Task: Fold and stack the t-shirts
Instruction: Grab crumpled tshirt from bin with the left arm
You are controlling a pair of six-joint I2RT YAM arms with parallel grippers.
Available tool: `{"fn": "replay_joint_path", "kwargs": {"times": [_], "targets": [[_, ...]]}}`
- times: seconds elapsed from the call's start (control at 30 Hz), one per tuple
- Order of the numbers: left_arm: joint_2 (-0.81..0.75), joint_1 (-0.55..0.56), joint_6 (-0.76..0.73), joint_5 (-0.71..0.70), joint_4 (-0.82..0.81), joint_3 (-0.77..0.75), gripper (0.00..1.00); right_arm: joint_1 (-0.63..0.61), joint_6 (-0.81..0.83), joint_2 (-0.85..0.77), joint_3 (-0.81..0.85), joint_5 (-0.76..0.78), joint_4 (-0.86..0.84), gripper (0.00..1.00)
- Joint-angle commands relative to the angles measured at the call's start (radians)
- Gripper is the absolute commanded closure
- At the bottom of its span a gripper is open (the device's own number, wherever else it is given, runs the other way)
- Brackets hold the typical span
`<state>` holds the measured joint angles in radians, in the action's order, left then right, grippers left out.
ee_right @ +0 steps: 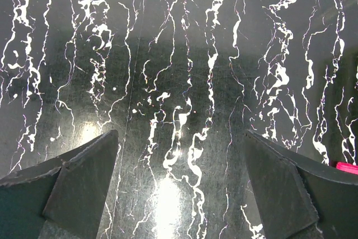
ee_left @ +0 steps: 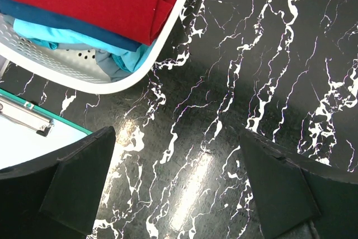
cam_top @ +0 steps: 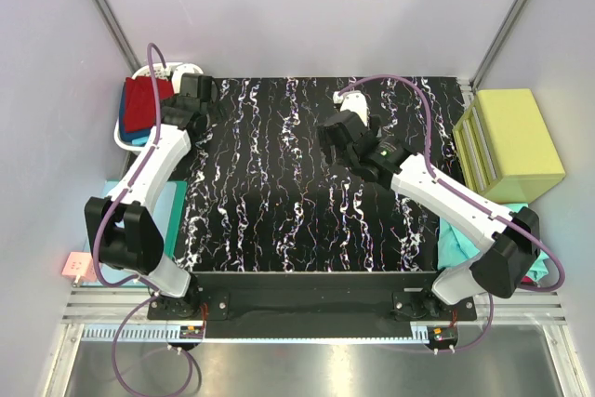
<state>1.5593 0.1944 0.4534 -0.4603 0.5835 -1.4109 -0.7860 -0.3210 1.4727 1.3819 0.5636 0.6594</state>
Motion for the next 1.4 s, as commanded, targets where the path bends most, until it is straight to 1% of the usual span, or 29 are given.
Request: {"fn": "replay_joint_path", "kwargs": {"times": [0.0, 0.2, 0.37, 0.47, 0.53, 0.63, 0.8, 0.97, 1.1, 1.13, 1.23, 1.27, 1.33, 1.37], "targets": [[-0.024, 0.004, -0.004, -0.012, -0.031, -0.01, 0.01, 0.002, 0.01, -0.032, -0.004, 0.005, -0.03, 0.0], [0.024, 0.007, -0.033, -0.005, -0.001, -0.062, 0.01, 0.002, 0.005, -0.034, -0.007, 0.005, -0.03, 0.0], [0.076, 0.007, -0.129, -0.067, 0.036, -0.14, 0.01, 0.002, 0.002, -0.037, -0.009, 0.007, -0.035, 0.0], [0.113, 0.0, -0.153, -0.113, 0.044, -0.183, 0.01, 0.002, -0.003, -0.049, -0.015, 0.009, -0.035, 0.01], [0.154, -0.019, -0.151, -0.115, 0.045, -0.2, 0.01, 0.002, -0.006, -0.069, -0.024, 0.012, -0.035, 0.0], [0.224, -0.055, -0.121, -0.075, 0.082, -0.255, 0.01, 0.002, -0.009, -0.095, -0.049, 0.019, -0.034, 0.0], [0.304, -0.079, -0.113, -0.072, 0.108, -0.318, 0.01, 0.002, -0.03, -0.135, -0.095, 0.03, -0.03, 0.0], [0.383, -0.142, -0.088, -0.034, 0.137, -0.396, 0.02, 0.002, -0.044, -0.163, -0.121, 0.025, -0.015, 0.0], [0.439, -0.164, -0.096, -0.012, 0.154, -0.468, 0.07, 0.002, -0.039, -0.172, -0.127, 0.024, -0.011, 0.0], [0.45, -0.164, -0.097, -0.008, 0.159, -0.491, 0.11, 0.002, -0.039, -0.169, -0.126, 0.019, -0.007, 0.0], [0.485, -0.164, -0.099, -0.003, 0.168, -0.532, 0.15, 0.002, -0.032, -0.164, -0.124, 0.025, 0.0, 0.0], [0.493, -0.165, -0.101, -0.003, 0.168, -0.542, 0.2, 0.002, -0.026, -0.163, -0.124, 0.028, 0.005, 0.0], [0.515, -0.17, -0.101, 0.009, 0.176, -0.568, 0.23, 0.002, -0.023, -0.16, -0.127, 0.039, 0.009, 0.0], [0.522, -0.171, -0.101, 0.017, 0.176, -0.574, 0.26, 0.002, -0.02, -0.16, -0.127, 0.044, 0.011, 0.0]]}}
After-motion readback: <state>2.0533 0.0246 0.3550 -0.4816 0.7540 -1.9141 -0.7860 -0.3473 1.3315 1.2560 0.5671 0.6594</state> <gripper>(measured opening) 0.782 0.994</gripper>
